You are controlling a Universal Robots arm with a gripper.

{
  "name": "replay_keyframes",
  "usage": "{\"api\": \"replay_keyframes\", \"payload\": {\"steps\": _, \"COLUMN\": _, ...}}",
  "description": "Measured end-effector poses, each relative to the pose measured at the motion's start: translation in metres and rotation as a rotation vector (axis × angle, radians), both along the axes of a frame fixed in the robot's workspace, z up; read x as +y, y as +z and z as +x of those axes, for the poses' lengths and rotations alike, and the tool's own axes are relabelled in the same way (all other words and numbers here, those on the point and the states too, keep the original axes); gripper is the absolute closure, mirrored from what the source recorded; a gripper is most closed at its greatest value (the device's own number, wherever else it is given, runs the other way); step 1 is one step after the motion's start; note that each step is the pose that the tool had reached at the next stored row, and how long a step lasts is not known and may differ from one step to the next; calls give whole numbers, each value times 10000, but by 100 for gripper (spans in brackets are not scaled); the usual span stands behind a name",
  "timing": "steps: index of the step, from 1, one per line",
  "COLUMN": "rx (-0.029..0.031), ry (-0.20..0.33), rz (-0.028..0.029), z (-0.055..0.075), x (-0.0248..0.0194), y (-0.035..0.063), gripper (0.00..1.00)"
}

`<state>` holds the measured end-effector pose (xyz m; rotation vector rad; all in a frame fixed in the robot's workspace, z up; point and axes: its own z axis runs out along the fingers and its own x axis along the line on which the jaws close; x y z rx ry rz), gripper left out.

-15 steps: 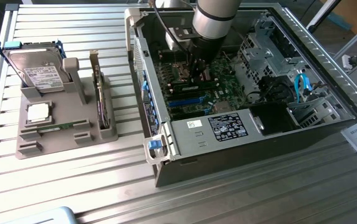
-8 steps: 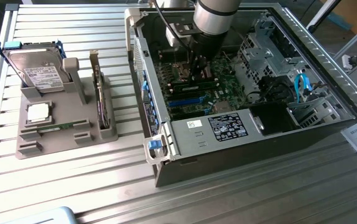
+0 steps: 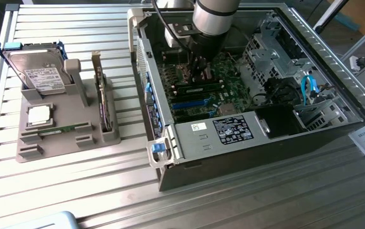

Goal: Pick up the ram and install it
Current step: 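Press down the ram until it locks into place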

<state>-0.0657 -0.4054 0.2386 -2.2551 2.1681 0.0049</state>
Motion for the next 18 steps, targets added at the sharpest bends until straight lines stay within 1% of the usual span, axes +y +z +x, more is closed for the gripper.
{"api": "replay_keyframes", "payload": {"steps": 4, "rx": -1, "ry": -2, "rz": -5, "z": 0, "x": -4, "y": -16, "gripper": 90}}
{"api": "replay_keyframes", "payload": {"steps": 14, "rx": 13, "ry": 0, "rz": -20, "z": -1, "x": -11, "y": -104, "gripper": 90}}
{"api": "replay_keyframes", "payload": {"steps": 18, "rx": 7, "ry": -1, "rz": -10, "z": 0, "x": -10, "y": -96, "gripper": 90}}
